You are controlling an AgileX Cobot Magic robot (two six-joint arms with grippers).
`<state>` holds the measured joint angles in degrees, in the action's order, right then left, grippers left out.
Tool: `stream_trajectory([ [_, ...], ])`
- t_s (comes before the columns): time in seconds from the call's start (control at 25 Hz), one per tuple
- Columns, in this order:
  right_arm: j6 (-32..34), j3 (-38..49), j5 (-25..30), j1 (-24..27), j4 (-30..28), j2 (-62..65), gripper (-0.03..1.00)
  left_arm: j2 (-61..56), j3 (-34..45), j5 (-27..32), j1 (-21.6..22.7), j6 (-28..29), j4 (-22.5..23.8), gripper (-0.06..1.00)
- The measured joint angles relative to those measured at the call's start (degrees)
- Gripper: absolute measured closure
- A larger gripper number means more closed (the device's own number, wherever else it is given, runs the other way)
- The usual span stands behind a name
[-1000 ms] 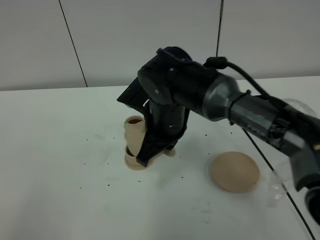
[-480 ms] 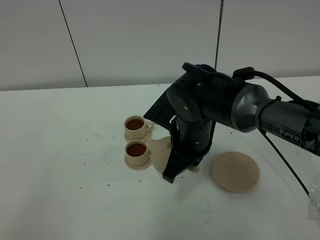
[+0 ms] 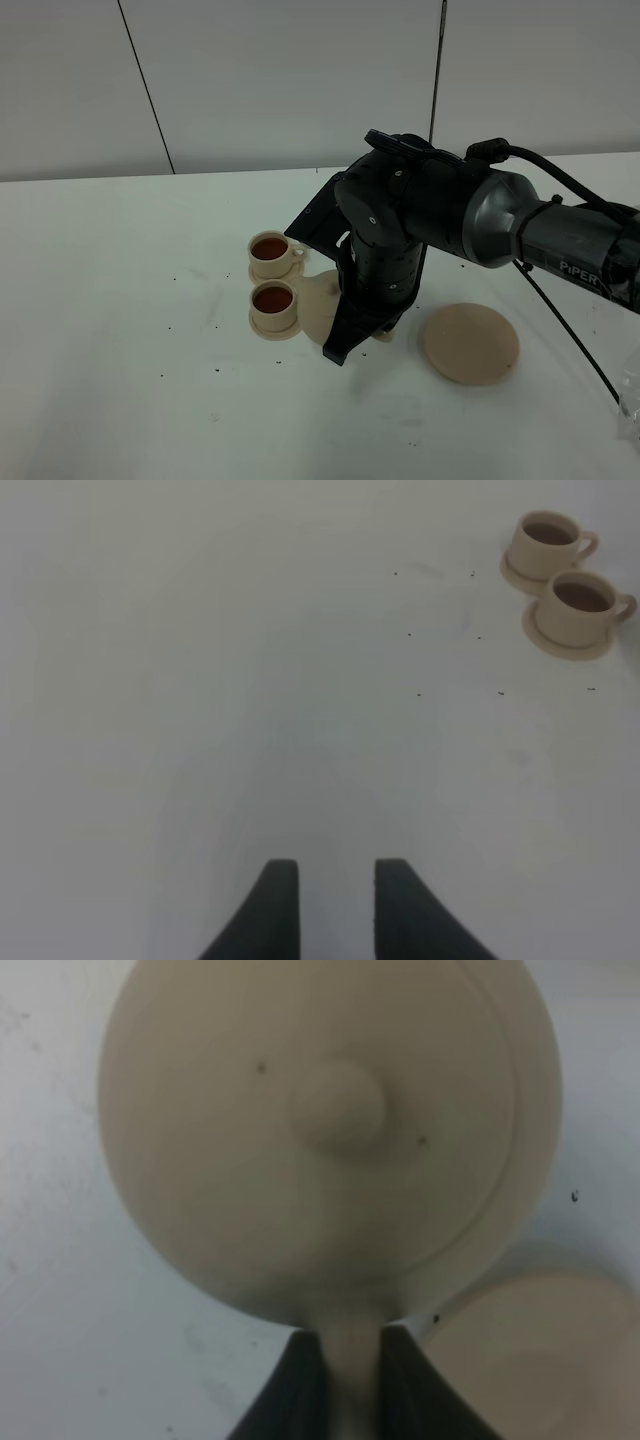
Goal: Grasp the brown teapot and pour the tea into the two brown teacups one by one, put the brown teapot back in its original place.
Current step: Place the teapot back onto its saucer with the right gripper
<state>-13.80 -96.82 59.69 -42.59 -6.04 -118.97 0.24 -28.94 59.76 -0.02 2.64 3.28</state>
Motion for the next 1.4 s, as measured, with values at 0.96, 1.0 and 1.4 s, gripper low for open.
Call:
stream_trajectory([
  [0.96,3.3,30.4,-14.0,12.1,0.3,18.6,0.87,0.0,0.0,0.0,0.0,-0.1,0.0,0.69],
  [1.0,3.5,31.5,-14.4,12.8,0.3,18.9,0.87,0.0,0.0,0.0,0.0,-0.1,0.0,0.69],
  [1.4,4.4,37.1,-25.6,16.5,0.3,18.9,0.87,0.0,0.0,0.0,0.0,0.0,0.0,0.69],
])
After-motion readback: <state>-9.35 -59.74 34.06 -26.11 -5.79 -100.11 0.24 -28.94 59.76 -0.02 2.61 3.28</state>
